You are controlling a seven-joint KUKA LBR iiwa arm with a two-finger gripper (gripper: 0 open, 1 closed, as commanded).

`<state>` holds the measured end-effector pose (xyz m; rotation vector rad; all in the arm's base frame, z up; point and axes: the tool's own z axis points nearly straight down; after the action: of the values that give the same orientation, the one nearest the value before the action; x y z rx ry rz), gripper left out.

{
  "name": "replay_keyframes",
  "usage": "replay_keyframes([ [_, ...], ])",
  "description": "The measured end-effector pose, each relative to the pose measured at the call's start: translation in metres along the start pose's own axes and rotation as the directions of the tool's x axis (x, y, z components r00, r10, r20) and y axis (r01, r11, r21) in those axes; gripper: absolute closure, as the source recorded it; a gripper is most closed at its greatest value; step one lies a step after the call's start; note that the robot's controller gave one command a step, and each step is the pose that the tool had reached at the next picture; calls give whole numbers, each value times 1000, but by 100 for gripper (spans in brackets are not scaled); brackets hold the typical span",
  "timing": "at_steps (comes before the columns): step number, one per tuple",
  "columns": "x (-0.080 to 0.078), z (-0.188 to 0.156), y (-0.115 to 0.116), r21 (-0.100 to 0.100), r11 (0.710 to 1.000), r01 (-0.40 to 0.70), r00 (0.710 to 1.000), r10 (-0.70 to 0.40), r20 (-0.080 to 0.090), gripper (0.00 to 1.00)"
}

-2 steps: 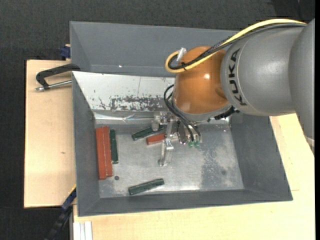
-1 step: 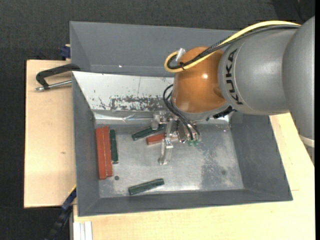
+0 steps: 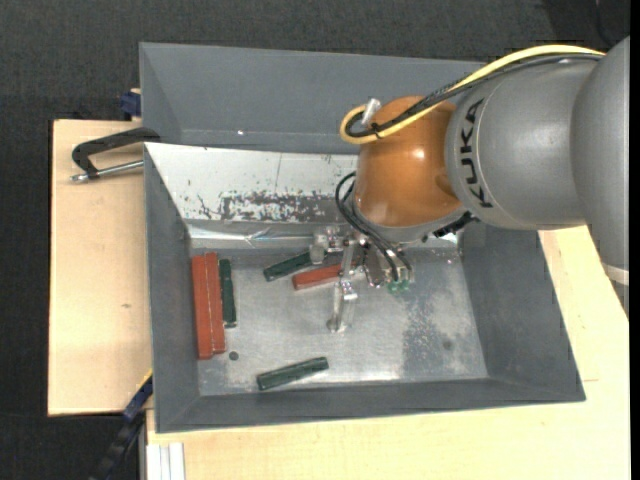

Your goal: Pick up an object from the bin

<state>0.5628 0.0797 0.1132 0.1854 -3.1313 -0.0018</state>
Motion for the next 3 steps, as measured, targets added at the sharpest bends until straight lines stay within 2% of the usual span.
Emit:
replay_keyframes([
  [1,-13,5,-8,0,1000,-7,1000,7,14,0],
  [2,-32,37,-26,-1,998,-69,997,69,21,100],
  [3,-32,37,-26,-1,998,-70,997,70,21,100],
])
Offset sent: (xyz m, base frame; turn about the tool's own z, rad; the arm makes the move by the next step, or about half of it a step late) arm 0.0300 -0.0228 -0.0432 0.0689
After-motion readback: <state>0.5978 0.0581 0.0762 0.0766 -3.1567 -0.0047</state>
